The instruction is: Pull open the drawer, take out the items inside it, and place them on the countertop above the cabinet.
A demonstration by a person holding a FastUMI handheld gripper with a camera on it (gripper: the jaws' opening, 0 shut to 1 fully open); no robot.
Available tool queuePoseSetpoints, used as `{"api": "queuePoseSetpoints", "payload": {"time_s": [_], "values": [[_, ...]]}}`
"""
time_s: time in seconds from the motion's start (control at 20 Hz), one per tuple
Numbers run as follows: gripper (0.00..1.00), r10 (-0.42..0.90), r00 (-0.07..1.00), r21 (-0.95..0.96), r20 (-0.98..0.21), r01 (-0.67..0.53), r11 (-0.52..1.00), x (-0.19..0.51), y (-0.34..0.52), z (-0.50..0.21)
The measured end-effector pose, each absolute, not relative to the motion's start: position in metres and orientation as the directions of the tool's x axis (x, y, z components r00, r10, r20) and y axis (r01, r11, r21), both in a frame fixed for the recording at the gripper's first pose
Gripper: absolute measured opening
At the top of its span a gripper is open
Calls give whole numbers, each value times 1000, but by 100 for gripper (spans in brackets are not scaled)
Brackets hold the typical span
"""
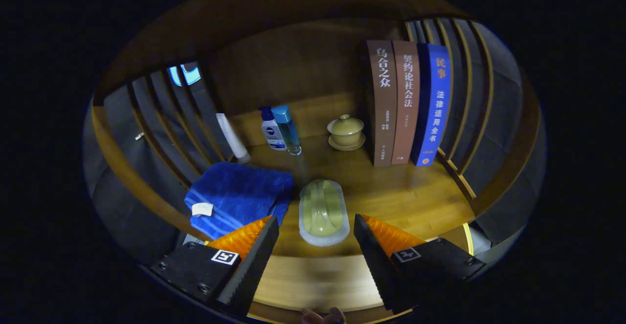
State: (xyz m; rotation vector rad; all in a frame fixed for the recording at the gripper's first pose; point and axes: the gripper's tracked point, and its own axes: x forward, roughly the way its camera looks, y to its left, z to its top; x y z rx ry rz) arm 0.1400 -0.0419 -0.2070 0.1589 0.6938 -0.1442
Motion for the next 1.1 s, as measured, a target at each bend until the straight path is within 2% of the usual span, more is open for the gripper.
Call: {"api": "queuePoseSetpoints", "payload": {"time_s": [0.3, 0.55, 0.85, 1.1], "values": [[99, -49, 865, 96, -500, 112, 989, 62, -24, -176], [99, -85, 928, 82, -363, 123, 989, 3, -16, -166], [99, -102, 967, 67, -234, 121, 990, -56, -5, -184], [99, -136, 968, 79, -211, 156, 985, -89, -11, -227]]}}
